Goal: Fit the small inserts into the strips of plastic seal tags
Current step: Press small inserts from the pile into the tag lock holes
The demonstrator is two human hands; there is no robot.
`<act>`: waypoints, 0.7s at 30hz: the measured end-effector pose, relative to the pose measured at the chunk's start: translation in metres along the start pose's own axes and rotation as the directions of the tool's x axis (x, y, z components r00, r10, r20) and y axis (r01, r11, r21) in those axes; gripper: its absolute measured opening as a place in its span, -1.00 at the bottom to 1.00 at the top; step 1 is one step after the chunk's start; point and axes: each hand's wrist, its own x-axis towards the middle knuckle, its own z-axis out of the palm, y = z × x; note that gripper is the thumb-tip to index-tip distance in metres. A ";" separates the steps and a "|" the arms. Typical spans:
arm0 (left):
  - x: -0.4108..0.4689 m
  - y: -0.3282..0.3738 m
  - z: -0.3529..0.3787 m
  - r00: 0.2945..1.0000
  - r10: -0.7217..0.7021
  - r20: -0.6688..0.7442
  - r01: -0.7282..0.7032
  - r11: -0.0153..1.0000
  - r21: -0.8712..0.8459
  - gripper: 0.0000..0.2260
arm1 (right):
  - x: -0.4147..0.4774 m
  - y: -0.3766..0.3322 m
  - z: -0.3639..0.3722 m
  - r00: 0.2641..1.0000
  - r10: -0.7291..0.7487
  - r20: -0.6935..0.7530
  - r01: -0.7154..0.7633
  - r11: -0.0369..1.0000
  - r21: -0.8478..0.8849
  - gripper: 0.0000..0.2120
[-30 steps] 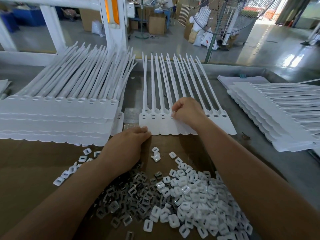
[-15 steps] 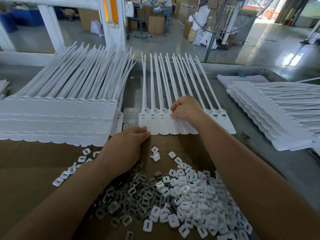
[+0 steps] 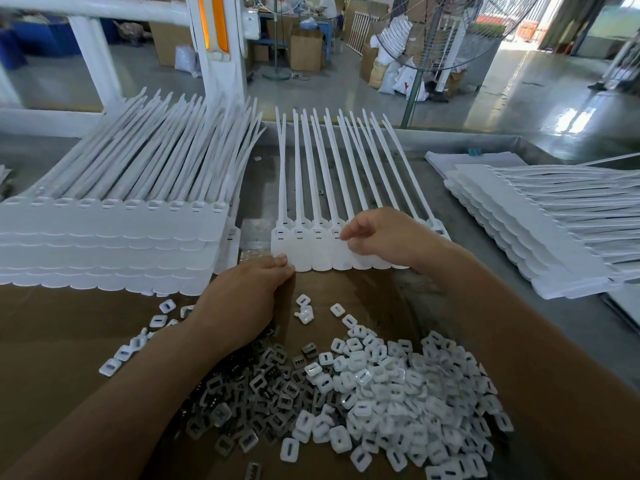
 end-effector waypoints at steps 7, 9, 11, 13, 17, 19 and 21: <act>0.000 -0.001 0.002 0.999 -0.029 0.021 0.029 0.999 0.020 -0.54 | -0.045 -0.011 -0.003 0.983 -0.040 0.177 0.055 0.995 -0.084 -0.88; 0.000 -0.001 0.002 0.999 -0.033 0.025 0.032 0.999 0.024 -0.54 | -0.049 -0.012 0.004 0.981 -0.019 0.195 0.040 0.994 -0.104 -0.95; 0.001 -0.001 0.002 0.999 -0.036 0.029 0.035 0.999 0.024 -0.53 | -0.050 -0.012 0.011 0.982 0.003 0.190 0.029 0.986 -0.164 -0.90; 0.001 0.000 0.002 0.999 -0.039 0.031 0.038 0.999 0.019 -0.53 | -0.049 -0.013 0.018 0.983 0.031 0.183 0.010 0.976 -0.216 -0.84; 0.002 0.000 0.002 0.999 -0.042 0.034 0.041 0.999 0.015 -0.53 | -0.049 -0.018 0.024 0.984 0.040 0.173 0.009 0.962 -0.274 -0.86; 0.001 -0.001 0.002 0.999 -0.038 0.035 0.038 0.999 0.017 -0.53 | -0.048 -0.021 0.025 0.983 0.042 0.181 0.012 0.957 -0.289 -0.86; 0.001 -0.002 0.002 0.999 -0.037 0.038 0.036 0.999 0.020 -0.53 | -0.047 -0.023 0.027 0.979 0.043 0.200 0.019 0.954 -0.299 -0.87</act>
